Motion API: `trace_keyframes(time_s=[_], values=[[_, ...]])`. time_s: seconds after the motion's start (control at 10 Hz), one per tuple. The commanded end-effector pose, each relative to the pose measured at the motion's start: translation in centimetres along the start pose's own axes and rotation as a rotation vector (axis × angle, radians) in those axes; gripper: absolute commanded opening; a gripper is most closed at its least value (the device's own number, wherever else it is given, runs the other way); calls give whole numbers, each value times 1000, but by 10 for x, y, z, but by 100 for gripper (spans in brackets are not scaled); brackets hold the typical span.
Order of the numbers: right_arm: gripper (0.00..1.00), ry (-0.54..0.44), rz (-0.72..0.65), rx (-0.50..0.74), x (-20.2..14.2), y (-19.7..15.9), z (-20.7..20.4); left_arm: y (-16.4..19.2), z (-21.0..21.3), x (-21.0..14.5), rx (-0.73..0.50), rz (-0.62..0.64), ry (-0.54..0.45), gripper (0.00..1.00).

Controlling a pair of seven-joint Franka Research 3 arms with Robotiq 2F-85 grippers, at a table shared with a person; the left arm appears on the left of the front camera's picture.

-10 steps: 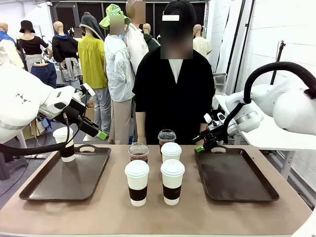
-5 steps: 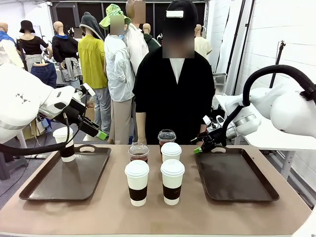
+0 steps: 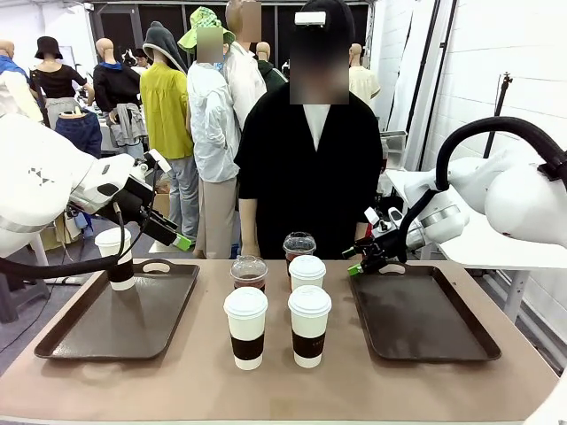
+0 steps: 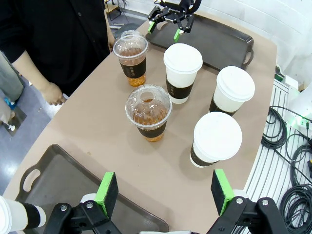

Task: Distribute the coffee onto the tray.
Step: Pick up one iced Americano and place it on the right Handle tray.

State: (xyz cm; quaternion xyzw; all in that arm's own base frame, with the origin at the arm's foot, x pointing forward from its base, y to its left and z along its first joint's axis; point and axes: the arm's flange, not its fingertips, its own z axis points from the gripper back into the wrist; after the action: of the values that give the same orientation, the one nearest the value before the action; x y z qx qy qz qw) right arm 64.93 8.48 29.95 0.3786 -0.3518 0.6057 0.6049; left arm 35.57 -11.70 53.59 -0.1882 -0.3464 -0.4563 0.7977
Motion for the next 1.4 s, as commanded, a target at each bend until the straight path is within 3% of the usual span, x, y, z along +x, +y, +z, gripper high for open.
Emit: trace_keyframes(time_s=[0.0,0.5,1.3], values=[[100,-75,-6,11,-5,-13,-18,2,1,0,-12,-5,-10,100],[100,-202,-25,86,-17,-30,-56,2,1,0,-12,-5,-10,100],[100,-258,-1,80,-11,-40,-93,2,1,0,-12,-5,-10,100]])
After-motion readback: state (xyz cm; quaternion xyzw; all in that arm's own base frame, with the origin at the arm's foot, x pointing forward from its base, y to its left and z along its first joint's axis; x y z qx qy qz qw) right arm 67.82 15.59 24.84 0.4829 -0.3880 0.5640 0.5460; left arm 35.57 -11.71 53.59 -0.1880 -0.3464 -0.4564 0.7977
